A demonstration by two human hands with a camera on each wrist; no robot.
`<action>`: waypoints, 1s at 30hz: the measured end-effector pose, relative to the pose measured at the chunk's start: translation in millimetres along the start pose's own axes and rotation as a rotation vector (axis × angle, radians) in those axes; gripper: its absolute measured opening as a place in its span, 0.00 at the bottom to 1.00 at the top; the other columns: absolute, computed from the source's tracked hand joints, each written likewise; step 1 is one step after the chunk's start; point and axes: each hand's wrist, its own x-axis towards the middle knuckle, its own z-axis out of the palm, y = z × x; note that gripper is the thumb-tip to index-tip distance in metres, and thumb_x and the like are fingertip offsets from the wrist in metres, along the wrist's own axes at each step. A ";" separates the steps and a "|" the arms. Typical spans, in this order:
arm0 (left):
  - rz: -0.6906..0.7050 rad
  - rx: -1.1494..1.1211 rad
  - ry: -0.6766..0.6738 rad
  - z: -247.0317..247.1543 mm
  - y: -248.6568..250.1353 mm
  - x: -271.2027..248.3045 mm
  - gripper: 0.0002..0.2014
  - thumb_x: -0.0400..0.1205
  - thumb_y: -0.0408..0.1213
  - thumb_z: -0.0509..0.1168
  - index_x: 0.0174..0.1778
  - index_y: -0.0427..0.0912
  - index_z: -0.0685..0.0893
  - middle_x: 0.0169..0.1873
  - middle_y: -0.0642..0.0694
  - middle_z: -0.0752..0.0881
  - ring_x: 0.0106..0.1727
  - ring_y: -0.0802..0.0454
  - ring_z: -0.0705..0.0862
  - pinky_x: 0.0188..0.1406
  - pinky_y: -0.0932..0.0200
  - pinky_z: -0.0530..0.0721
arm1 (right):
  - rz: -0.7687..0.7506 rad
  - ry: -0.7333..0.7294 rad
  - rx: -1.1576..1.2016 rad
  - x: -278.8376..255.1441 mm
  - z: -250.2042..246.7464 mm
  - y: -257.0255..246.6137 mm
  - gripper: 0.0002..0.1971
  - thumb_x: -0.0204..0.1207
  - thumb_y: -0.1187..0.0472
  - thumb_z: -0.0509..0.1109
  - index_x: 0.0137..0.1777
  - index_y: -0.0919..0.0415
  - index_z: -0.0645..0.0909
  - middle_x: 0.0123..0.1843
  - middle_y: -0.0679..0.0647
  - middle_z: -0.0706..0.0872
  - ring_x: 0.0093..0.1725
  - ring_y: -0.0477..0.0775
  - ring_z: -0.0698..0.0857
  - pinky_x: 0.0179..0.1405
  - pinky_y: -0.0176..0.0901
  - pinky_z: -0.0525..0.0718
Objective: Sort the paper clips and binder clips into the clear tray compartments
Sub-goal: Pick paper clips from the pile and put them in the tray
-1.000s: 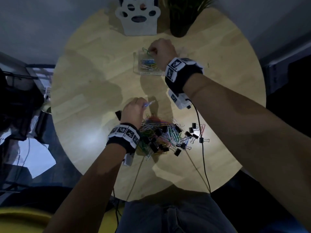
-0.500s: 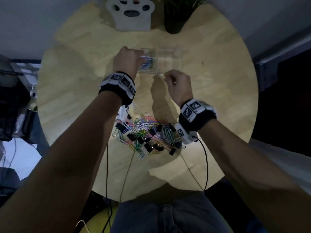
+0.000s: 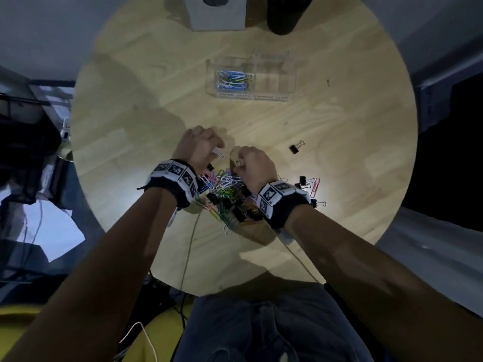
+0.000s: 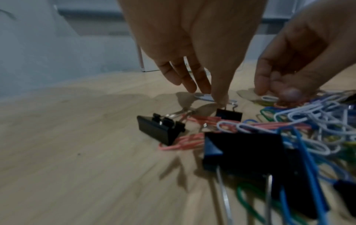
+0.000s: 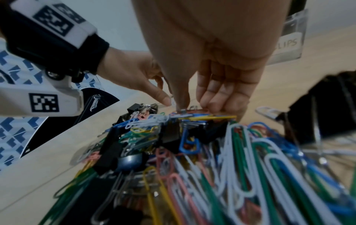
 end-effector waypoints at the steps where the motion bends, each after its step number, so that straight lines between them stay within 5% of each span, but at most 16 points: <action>1: -0.004 -0.009 0.001 1.0 0.8 0.7 0.12 0.78 0.35 0.65 0.58 0.41 0.81 0.59 0.41 0.82 0.62 0.39 0.75 0.60 0.47 0.69 | 0.001 0.001 -0.012 -2.1 0.8 -0.3 0.16 0.77 0.61 0.70 0.62 0.66 0.76 0.60 0.63 0.84 0.61 0.63 0.82 0.54 0.50 0.82; 10: -0.114 -0.275 0.100 2.4 14.7 -7.2 0.05 0.81 0.32 0.60 0.51 0.36 0.75 0.48 0.36 0.84 0.49 0.39 0.81 0.49 0.50 0.75 | -0.075 -0.035 -0.131 -15.1 11.2 7.5 0.14 0.76 0.75 0.61 0.61 0.70 0.75 0.61 0.67 0.81 0.64 0.65 0.77 0.61 0.55 0.79; 14: -0.267 -0.629 0.160 6.2 28.7 -20.5 0.10 0.83 0.30 0.51 0.59 0.39 0.67 0.31 0.44 0.78 0.29 0.43 0.79 0.34 0.49 0.77 | 0.079 0.082 0.048 -12.9 2.3 32.5 0.11 0.72 0.73 0.65 0.55 0.69 0.77 0.54 0.65 0.83 0.53 0.65 0.83 0.55 0.57 0.85; 18: -0.290 -0.592 0.122 11.8 37.2 -26.2 0.10 0.86 0.33 0.49 0.60 0.37 0.70 0.23 0.50 0.73 0.22 0.49 0.72 0.32 0.56 0.70 | 0.238 0.245 0.300 -22.6 -23.3 60.0 0.08 0.79 0.69 0.59 0.56 0.71 0.74 0.50 0.71 0.87 0.50 0.69 0.86 0.47 0.57 0.83; 24: -0.212 -0.288 -0.029 9.6 43.2 -38.0 0.20 0.77 0.55 0.65 0.52 0.41 0.76 0.36 0.48 0.80 0.38 0.49 0.78 0.40 0.54 0.76 | 0.362 0.156 0.254 -30.9 -33.3 68.2 0.15 0.82 0.60 0.55 0.59 0.68 0.78 0.59 0.72 0.84 0.59 0.71 0.83 0.55 0.54 0.80; 27: -0.155 -0.173 -0.060 14.6 43.9 -42.5 0.12 0.78 0.48 0.67 0.50 0.44 0.81 0.47 0.44 0.87 0.49 0.43 0.84 0.43 0.54 0.77 | 0.372 0.086 0.085 -30.6 -28.9 63.0 0.17 0.79 0.47 0.60 0.56 0.58 0.81 0.54 0.63 0.87 0.54 0.66 0.85 0.53 0.50 0.81; 30: -0.161 -0.185 -0.076 17.6 46.4 -43.8 0.09 0.80 0.43 0.66 0.51 0.43 0.82 0.54 0.43 0.85 0.55 0.42 0.83 0.49 0.52 0.79 | 0.368 -0.004 -0.003 -26.7 -24.7 55.1 0.11 0.78 0.57 0.67 0.53 0.64 0.81 0.52 0.58 0.87 0.49 0.61 0.86 0.44 0.46 0.79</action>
